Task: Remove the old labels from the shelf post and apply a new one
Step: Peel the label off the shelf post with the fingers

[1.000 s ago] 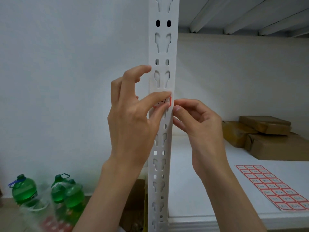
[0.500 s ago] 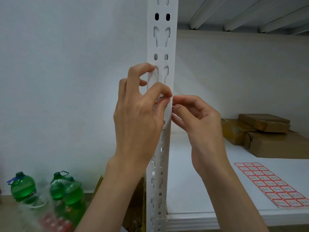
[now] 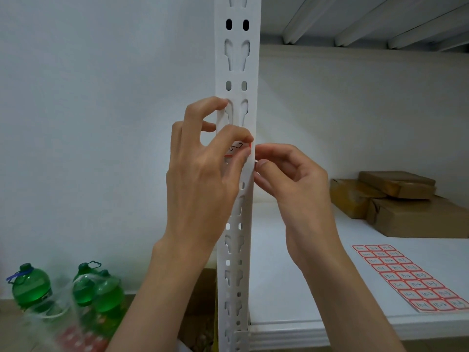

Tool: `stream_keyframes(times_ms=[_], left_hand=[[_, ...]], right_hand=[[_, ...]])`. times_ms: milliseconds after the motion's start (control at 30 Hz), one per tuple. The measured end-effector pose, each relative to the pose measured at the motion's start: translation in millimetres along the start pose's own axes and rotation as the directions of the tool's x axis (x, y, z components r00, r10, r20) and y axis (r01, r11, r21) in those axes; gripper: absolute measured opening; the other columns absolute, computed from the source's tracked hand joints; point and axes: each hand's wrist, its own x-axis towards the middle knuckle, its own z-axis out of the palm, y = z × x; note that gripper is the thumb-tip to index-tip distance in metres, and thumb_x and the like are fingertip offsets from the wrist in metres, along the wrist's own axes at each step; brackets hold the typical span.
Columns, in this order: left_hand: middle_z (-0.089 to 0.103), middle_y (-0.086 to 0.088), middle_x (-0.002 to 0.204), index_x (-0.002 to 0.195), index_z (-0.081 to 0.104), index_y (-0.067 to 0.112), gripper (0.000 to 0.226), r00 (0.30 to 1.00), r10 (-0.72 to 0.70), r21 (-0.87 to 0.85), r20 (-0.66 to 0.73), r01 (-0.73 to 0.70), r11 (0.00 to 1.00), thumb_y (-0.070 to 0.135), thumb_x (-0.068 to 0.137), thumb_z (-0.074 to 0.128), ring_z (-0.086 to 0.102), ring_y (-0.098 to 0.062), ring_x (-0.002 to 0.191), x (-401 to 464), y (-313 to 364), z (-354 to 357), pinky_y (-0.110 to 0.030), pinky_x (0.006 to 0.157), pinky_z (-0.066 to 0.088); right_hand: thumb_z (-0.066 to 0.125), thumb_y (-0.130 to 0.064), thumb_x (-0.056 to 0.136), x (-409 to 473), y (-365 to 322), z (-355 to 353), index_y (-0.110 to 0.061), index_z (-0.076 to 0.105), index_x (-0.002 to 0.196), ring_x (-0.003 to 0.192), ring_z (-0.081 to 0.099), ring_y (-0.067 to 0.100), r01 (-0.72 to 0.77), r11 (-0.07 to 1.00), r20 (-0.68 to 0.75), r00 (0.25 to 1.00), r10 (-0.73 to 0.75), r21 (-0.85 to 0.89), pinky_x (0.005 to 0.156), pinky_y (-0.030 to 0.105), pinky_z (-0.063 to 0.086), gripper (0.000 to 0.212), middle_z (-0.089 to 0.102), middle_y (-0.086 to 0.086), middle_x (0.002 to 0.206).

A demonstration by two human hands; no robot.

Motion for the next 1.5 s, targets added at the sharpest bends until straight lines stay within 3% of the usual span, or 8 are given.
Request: stream_keyframes(times_ms=[100, 333, 567, 767, 867, 1133, 1400, 1500], left_hand=[[0.05, -0.011, 0.144, 0.105, 0.072, 0.017, 0.017, 1.0, 0.008, -0.002, -0.006, -0.008, 1.0, 0.028, 0.098, 0.061, 0.054, -0.025, 0.117, -6, -1, 6, -0.003, 0.077, 0.038], [0.034, -0.004, 0.154, 0.111, 0.06, 0.023, 0.014, 1.0, -0.026, -0.008, -0.016, 0.026, 1.0, 0.02, 0.102, 0.049, 0.048, -0.024, 0.123, -12, 4, 18, -0.036, 0.054, 0.055], [0.024, 0.003, 0.152, 0.106, 0.054, 0.02, 0.011, 0.999, -0.047, -0.06, -0.024, 0.045, 0.997, 0.015, 0.099, 0.048, 0.052, -0.024, 0.116, -11, 7, 20, -0.021, 0.057, 0.044], [0.028, -0.009, 0.157, 0.118, 0.058, 0.018, 0.018, 0.999, -0.012, -0.112, -0.04, 0.007, 0.994, 0.013, 0.105, 0.046, 0.051, -0.028, 0.127, -16, 0, 28, -0.027, 0.081, 0.052], [0.028, -0.007, 0.158, 0.117, 0.055, 0.023, 0.017, 0.999, -0.012, -0.097, -0.04, 0.008, 0.995, 0.015, 0.105, 0.046, 0.051, -0.026, 0.126, -16, 0, 29, -0.018, 0.072, 0.048], [0.032, -0.005, 0.159, 0.113, 0.049, 0.027, 0.02, 0.995, -0.055, -0.027, -0.088, 0.053, 0.998, 0.013, 0.099, 0.047, 0.053, -0.021, 0.112, -17, 9, 34, -0.031, 0.055, 0.048], [0.034, -0.009, 0.152, 0.103, 0.054, 0.014, 0.02, 0.991, -0.099, -0.023, -0.087, 0.097, 0.995, 0.01, 0.085, 0.048, 0.053, -0.026, 0.103, -10, 15, 33, -0.016, 0.056, 0.031], [0.033, -0.013, 0.155, 0.103, 0.051, 0.015, 0.02, 0.993, -0.071, -0.068, -0.089, 0.065, 0.996, 0.008, 0.086, 0.045, 0.051, -0.026, 0.115, -13, 13, 36, -0.023, 0.063, 0.039]], right_hand=[[0.067, -0.015, 0.095, -1, 0, 0, -0.029, 0.074, 0.101, 0.098, 0.073, 0.01, 0.005, 1.0, -0.009, 1.0, -0.005, -0.021, 0.087, 0.026, 0.06, 0.016, 0.076, -0.013, 0.096], [0.065, -0.013, 0.096, -5, -2, -1, -0.029, 0.073, 0.103, 0.101, 0.071, 0.008, 0.007, 0.999, -0.006, 1.0, -0.007, -0.039, 0.093, 0.034, 0.059, 0.02, 0.075, -0.013, 0.1], [0.065, -0.012, 0.095, -8, -2, -6, -0.03, 0.072, 0.104, 0.103, 0.07, 0.008, 0.012, 0.998, 0.033, 0.999, -0.009, -0.069, 0.095, 0.035, 0.058, 0.021, 0.074, -0.014, 0.103], [0.065, -0.012, 0.095, -9, -1, -7, -0.03, 0.072, 0.106, 0.103, 0.07, 0.007, 0.009, 0.997, 0.042, 0.999, -0.006, -0.074, 0.095, 0.036, 0.058, 0.022, 0.074, -0.016, 0.104], [0.064, -0.011, 0.094, -9, -1, -7, -0.029, 0.072, 0.106, 0.104, 0.07, 0.008, 0.008, 0.998, 0.041, 0.999, -0.005, -0.067, 0.095, 0.037, 0.057, 0.023, 0.074, -0.015, 0.105], [0.066, -0.017, 0.094, -12, -4, -8, -0.026, 0.072, 0.108, 0.104, 0.07, 0.009, -0.005, 0.998, 0.049, 0.999, 0.008, -0.069, 0.095, 0.035, 0.058, 0.018, 0.074, -0.013, 0.106], [0.06, -0.011, 0.096, -13, -3, -10, -0.024, 0.073, 0.109, 0.104, 0.07, 0.009, -0.011, 0.996, 0.059, 0.998, 0.016, -0.086, 0.096, 0.036, 0.057, 0.022, 0.075, -0.01, 0.105], [0.062, -0.013, 0.096, -12, -2, -11, -0.023, 0.073, 0.109, 0.104, 0.07, 0.009, -0.014, 0.996, 0.061, 0.998, 0.019, -0.085, 0.095, 0.036, 0.057, 0.02, 0.075, -0.01, 0.105]])
